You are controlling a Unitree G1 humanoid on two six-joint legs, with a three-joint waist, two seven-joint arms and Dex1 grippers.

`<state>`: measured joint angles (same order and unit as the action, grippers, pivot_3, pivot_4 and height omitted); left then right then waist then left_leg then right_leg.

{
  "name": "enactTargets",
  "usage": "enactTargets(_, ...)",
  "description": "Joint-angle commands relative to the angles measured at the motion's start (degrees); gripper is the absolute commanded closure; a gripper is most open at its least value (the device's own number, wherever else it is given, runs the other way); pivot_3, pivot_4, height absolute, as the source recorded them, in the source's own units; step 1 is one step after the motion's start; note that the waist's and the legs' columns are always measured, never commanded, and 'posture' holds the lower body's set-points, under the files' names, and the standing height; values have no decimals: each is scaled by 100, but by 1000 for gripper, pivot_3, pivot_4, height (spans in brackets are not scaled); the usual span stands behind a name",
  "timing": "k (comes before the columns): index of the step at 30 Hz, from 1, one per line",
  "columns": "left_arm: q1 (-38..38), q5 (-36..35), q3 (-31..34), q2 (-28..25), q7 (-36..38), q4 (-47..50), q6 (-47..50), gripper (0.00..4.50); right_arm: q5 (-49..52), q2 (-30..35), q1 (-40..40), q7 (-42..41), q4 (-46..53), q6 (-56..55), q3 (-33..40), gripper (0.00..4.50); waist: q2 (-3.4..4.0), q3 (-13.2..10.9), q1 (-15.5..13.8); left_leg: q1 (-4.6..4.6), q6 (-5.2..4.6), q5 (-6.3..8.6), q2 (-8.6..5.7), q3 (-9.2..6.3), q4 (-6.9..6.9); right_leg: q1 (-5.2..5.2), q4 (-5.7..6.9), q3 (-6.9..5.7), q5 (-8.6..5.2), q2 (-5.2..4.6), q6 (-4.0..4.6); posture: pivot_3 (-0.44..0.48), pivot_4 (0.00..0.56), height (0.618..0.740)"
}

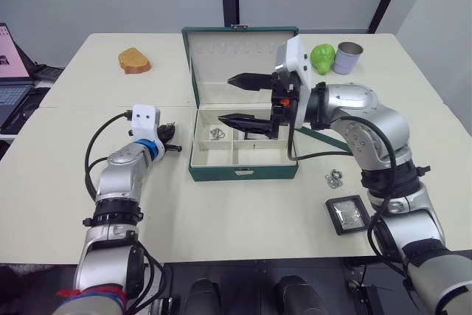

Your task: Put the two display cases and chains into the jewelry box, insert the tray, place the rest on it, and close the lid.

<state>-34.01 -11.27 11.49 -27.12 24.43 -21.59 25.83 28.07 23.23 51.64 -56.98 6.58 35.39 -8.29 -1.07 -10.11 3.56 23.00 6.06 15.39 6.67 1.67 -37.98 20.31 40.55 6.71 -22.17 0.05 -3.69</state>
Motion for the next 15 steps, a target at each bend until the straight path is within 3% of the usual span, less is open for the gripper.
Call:
enactTargets(1, 176, -430, 202, -479, 596, 1084, 313, 4370, 331, 365, -240, -203, 473, 73, 416, 0, -1, -1, -7, 0, 0, 0, 0, 1, 1, -2, -2, 1, 0, -1, 0, 0, 150, 740)
enactTargets(11, 437, -1601, 498, -2230, 2749, 2274, 943, 4370, 825, 1212, -936, -563, 921, 243, 833, 0, -1, -6, -29, -3, 0, 0, -1, 5, 7, -8, -27, 6, 0, 1, 0, 0, 150, 740)
enactTargets(15, 241, -2081, 217, -2810, 3733, 2602, 1290, 4370, 1013, 1522, -1180, -716, 1117, 345, 931, 0, -6, -12, -34, -2, -1, 1, -2, 6, 9, -11, -37, 7, 0, 0, 0, 0, 150, 740)
